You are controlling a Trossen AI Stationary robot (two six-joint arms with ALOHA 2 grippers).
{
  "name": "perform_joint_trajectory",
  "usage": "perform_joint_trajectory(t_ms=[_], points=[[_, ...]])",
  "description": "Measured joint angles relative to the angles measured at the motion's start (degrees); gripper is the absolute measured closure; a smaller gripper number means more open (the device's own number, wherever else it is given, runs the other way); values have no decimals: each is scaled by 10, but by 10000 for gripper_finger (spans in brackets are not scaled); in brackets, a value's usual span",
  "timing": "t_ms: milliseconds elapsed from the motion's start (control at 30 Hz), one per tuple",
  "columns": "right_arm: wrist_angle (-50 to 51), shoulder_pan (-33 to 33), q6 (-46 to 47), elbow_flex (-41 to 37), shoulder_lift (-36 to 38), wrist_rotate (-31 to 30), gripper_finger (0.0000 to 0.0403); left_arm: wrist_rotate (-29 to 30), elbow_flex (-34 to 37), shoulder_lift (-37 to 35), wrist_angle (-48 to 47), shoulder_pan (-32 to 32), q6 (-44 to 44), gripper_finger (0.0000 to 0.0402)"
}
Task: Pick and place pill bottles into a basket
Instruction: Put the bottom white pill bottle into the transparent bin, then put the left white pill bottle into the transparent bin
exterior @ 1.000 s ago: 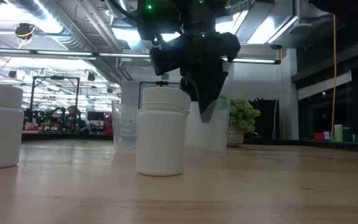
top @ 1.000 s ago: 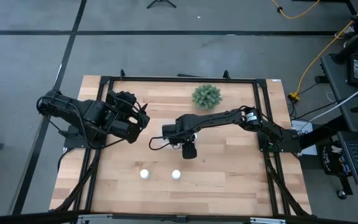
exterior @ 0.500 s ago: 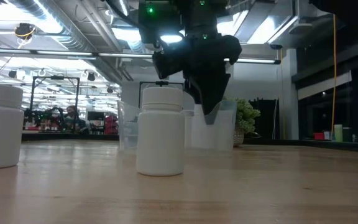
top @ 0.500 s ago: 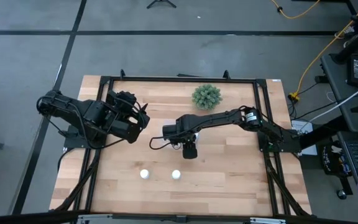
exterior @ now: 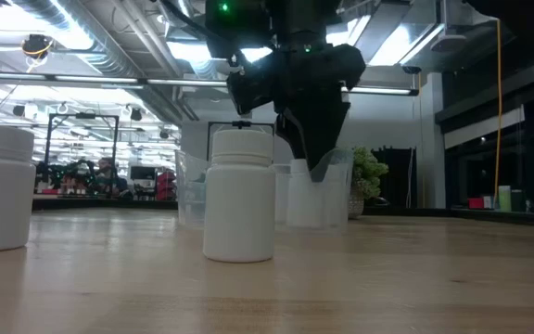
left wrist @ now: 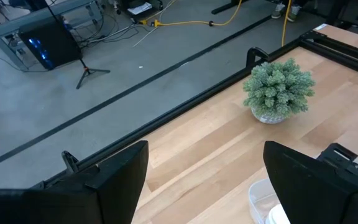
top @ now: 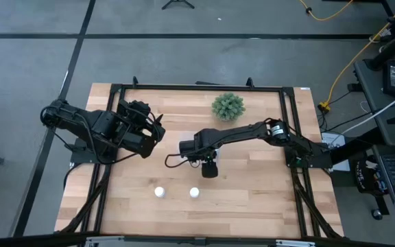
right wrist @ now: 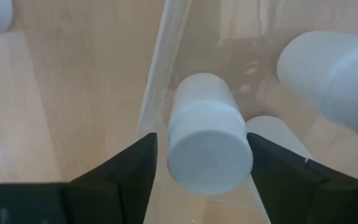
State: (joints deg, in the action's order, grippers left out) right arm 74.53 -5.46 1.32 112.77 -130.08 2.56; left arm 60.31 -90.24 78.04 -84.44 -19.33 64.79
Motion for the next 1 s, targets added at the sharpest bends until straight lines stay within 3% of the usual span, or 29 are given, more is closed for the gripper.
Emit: perform_joint_trajectory(t_ms=[300,600,833,1000], points=[[37,0,27,84,0,-9,157,-4,0,0,0,-1,0,91],[117,0,45,223,11,-151,156,-60,0,0,-8,-3,-19,91],[135,-1,82,178,148,-289,156,-94,0,0,-56,-37,-8,91],[104,1,104,121,279,-346,156,-172,16,0,-52,-69,-42,91]])
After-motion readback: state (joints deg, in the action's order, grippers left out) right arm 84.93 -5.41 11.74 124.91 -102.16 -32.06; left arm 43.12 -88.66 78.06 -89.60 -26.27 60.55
